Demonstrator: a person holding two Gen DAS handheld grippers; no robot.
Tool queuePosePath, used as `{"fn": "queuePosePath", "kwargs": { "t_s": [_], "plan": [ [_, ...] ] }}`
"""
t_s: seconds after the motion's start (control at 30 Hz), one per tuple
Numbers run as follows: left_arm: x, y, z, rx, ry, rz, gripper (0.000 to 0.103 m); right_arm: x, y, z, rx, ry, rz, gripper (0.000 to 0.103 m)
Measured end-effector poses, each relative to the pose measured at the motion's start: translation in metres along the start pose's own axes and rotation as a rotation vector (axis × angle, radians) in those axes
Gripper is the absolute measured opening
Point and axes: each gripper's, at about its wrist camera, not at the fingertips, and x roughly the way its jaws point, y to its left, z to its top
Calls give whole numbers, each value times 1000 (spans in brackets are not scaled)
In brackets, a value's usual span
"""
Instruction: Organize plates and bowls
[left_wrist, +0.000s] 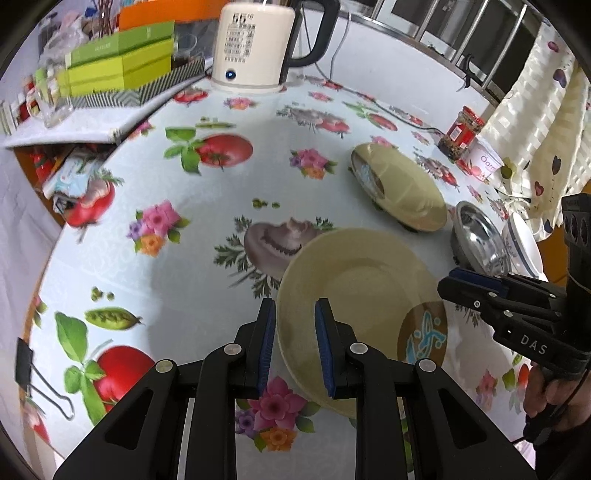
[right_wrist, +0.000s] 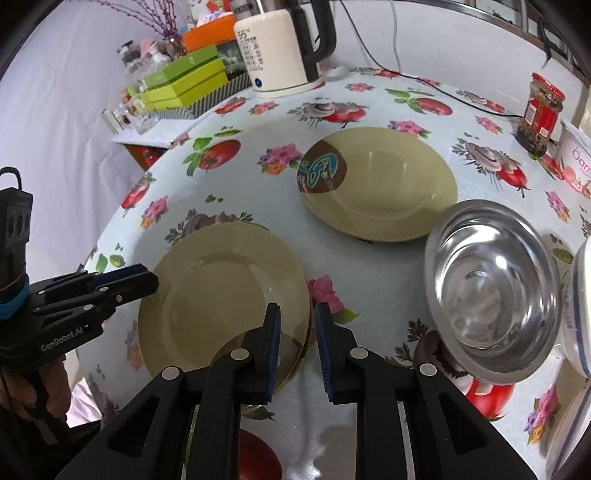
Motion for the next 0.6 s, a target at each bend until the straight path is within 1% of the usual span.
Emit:
{"fn": "queuePosePath", "kwargs": {
  "t_s": [0.03, 0.1, 0.27, 0.37, 0.6],
  "plan": [
    [-3, -2, 1, 7, -9, 5, 22, -3, 0, 1, 3, -7, 1, 27],
    [-7, -4, 4, 14, -22, 5, 22, -10, 0, 2, 6, -22, 6, 31],
    [-13, -10, 10, 26, -40, 6, 22, -27, 5, 4, 1, -59, 14, 31],
    [-15, -13, 11, 33, -45, 6, 22, -32, 5, 5, 14, -66, 28, 31],
    [-19, -20, 16, 51, -56, 9, 22, -39, 7, 7, 6, -75, 18, 32]
  ]
}}
